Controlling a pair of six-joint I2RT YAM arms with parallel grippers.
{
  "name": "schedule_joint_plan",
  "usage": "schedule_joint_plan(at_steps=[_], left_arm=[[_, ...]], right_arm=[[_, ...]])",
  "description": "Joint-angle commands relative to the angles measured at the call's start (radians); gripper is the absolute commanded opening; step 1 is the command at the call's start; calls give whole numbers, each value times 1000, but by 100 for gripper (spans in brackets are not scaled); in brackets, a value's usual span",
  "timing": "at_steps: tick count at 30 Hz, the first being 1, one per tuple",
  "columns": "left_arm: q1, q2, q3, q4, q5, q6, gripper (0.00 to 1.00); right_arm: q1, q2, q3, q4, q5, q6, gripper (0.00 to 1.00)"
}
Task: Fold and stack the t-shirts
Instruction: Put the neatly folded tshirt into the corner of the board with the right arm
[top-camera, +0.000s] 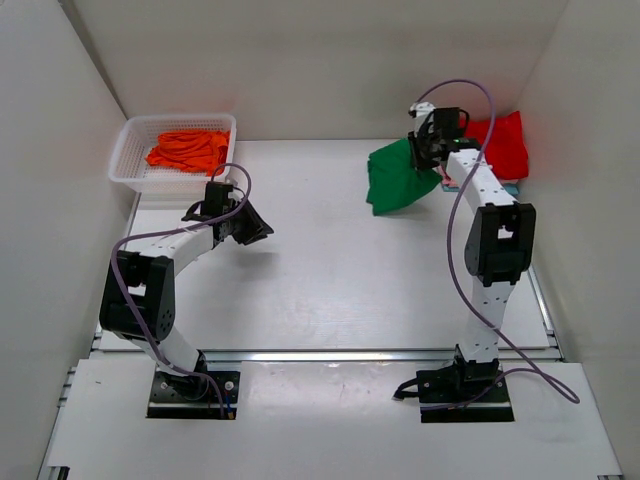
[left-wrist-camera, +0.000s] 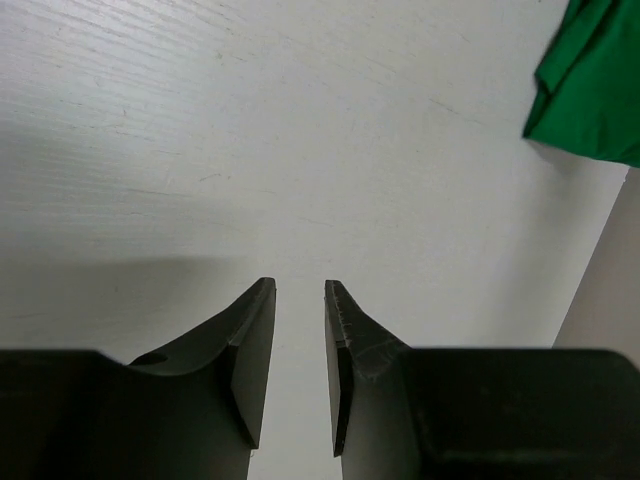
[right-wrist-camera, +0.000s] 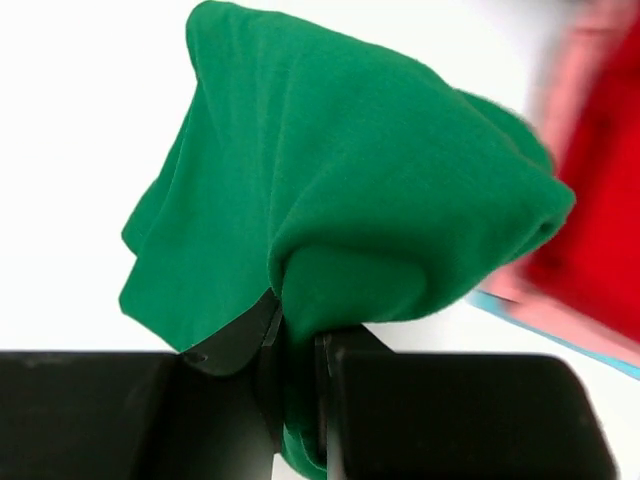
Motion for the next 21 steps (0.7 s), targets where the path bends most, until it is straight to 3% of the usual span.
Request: schedule_joint_plan(at_steps=[1, 10, 16, 21], left_arm=[[4, -23, -6, -1, 11, 32, 38], [8, -1, 12, -8, 11, 51, 38], [16, -7, 1, -7, 14, 55, 38], [7, -12, 5, -25, 8, 66, 38]], right_arm=[[-75, -87, 2, 120, 67, -93, 0], [-165, -58, -13, 181, 39, -141, 0], [-168, -132, -53, 246, 24, -170, 0], [-182, -166, 20, 244, 20, -167, 0]])
